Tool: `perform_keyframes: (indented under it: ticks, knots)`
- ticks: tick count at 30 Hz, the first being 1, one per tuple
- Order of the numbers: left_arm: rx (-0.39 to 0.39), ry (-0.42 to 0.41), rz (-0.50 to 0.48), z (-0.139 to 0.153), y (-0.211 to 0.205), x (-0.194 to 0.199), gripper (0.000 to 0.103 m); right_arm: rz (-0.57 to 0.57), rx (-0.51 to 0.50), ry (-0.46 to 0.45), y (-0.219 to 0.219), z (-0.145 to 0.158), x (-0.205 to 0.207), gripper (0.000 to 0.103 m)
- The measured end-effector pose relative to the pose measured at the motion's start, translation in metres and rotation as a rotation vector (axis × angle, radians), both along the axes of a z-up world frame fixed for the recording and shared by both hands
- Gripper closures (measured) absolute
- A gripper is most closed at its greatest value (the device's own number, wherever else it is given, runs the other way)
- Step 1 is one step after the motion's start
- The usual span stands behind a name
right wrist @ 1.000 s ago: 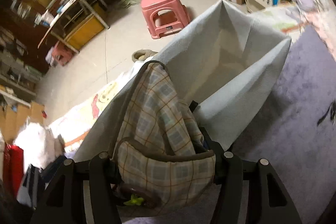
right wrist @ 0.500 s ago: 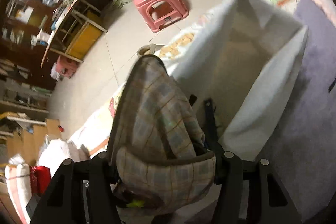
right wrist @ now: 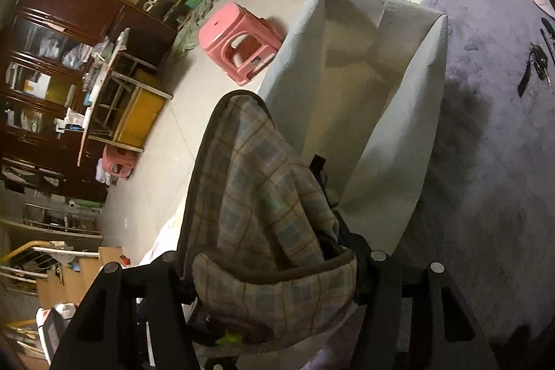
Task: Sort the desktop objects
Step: 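Lower the plaid pouch into the white bag with the right gripper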
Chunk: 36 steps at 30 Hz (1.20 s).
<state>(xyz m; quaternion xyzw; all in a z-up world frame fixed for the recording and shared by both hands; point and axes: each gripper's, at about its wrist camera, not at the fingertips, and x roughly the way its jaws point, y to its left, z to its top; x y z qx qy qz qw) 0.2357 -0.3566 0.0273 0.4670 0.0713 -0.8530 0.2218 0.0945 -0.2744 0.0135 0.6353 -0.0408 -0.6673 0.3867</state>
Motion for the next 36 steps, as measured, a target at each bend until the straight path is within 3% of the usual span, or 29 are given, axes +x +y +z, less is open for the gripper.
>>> perform_keyframes:
  ticks: [3,6,9,12,16,22,30,34,36]
  knots:
    - [0.002,0.001,-0.002,0.001,0.002,0.0,0.01,-0.01,0.042,0.031,-0.009,0.002,0.005,0.045]
    - [-0.006,-0.006,-0.012,-0.001,0.008,0.001,0.01,-0.036,-0.019,0.013,-0.004,0.005,0.009,0.043]
    - [-0.01,-0.017,-0.013,-0.003,0.008,0.0,0.01,-0.051,-0.013,-0.003,0.003,0.004,0.01,0.042]
    - [0.001,-0.012,-0.009,-0.004,0.008,0.0,0.01,-0.04,0.013,0.014,0.001,0.004,0.011,0.037]
    - [-0.007,-0.02,-0.015,-0.005,0.01,0.0,0.01,-0.025,0.077,0.041,-0.004,0.012,0.016,0.021]
    - [-0.004,-0.013,-0.018,-0.004,0.012,-0.001,0.011,-0.031,0.045,0.109,0.0,0.034,0.023,0.019]
    - [-0.017,-0.001,-0.024,0.004,0.019,-0.001,0.01,-0.032,0.034,0.156,0.026,0.041,0.018,0.019]
    - [-0.017,0.018,-0.014,0.011,0.018,0.003,0.011,0.01,0.055,0.24,0.023,0.052,0.017,0.019]
    - [-0.013,0.023,-0.003,0.012,0.017,0.003,0.01,0.085,0.1,0.246,0.007,0.042,0.02,0.019]
